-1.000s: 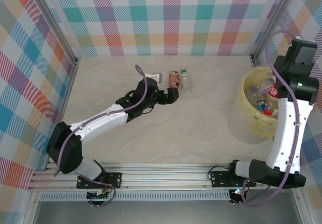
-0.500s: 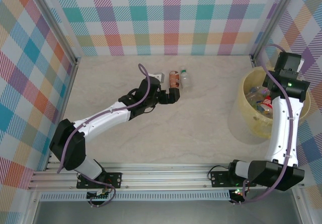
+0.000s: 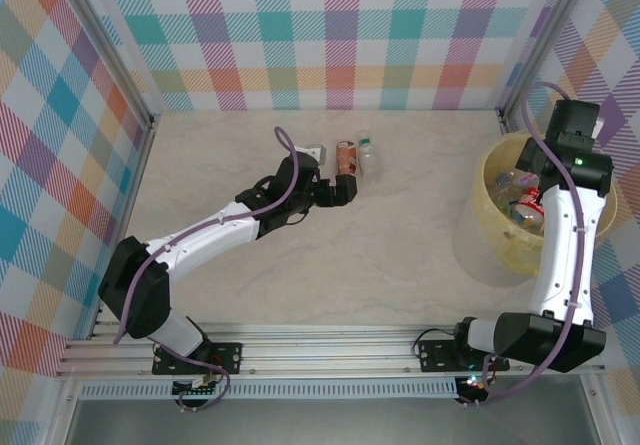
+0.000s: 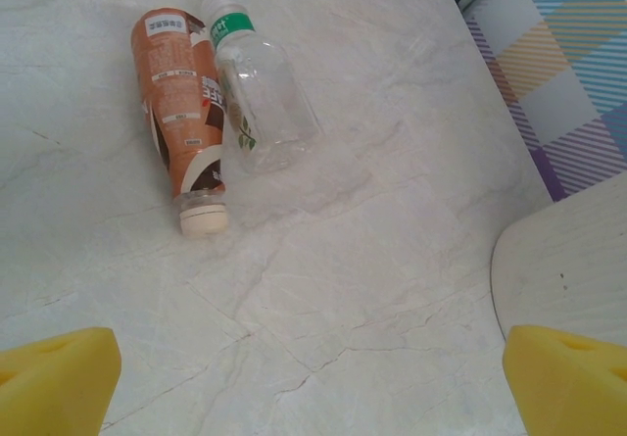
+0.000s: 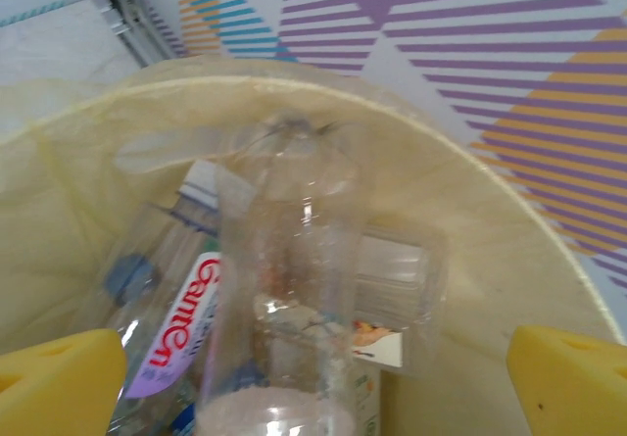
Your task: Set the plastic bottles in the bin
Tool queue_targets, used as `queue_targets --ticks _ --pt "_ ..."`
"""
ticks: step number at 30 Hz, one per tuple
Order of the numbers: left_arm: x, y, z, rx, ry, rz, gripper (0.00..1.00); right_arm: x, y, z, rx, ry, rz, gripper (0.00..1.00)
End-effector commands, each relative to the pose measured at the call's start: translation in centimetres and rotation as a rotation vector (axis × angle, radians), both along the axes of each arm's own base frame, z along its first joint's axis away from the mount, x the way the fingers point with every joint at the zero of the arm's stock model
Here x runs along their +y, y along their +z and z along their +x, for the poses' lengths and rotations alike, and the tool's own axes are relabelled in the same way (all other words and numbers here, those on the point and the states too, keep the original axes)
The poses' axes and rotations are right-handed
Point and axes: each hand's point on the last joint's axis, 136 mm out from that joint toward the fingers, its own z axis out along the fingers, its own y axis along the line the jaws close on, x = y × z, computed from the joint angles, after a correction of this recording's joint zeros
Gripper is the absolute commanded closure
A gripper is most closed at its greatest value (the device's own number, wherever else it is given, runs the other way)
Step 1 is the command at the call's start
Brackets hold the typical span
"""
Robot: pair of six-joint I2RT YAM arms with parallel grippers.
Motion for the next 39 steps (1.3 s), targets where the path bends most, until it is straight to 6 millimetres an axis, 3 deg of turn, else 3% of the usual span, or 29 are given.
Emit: queue_targets --ticks 1,4,9,13,16,21,25,30,39 --pt "0.8 0.0 0.0 0.008 0.051 0.026 0.00 2.2 1.7 0.6 -0.109 0.073 0.110 0.00" --pt "2.1 -0.3 0.2 0.009 0.116 0.050 0.00 5.1 2.7 1.5 -0.189 0.177 0.220 0.00" --pt "5.6 -0.6 0.4 0.010 0.282 0.090 0.00 13.7 4.5 3.9 -0.218 0.477 0.331 0.00" --pt "8.6 -1.2 0.2 0.027 0.402 0.125 0.00 20.4 4.6 6.0 -0.194 0.679 0.351 0.00" --pt "10.4 -1.7 -0.3 0.040 0.466 0.148 0.00 25.5 3.9 7.7 -0.188 0.824 0.394 0.00" --pt "12.5 -2.5 -0.9 0.076 0.544 0.167 0.00 32.6 -0.1 10.0 -0.108 0.975 0.459 0.00" --pt "13.4 -2.7 -1.4 0.084 0.571 0.165 0.00 34.6 -5.1 11.8 -0.037 0.903 0.517 0.00" --pt "14.3 -3.0 -1.8 0.092 0.598 0.171 0.00 33.7 -11.3 13.7 0.041 0.764 0.473 0.01" --pt "14.7 -3.5 -2.1 0.112 0.604 0.182 0.00 34.4 -18.5 18.0 0.162 0.775 0.415 0.14"
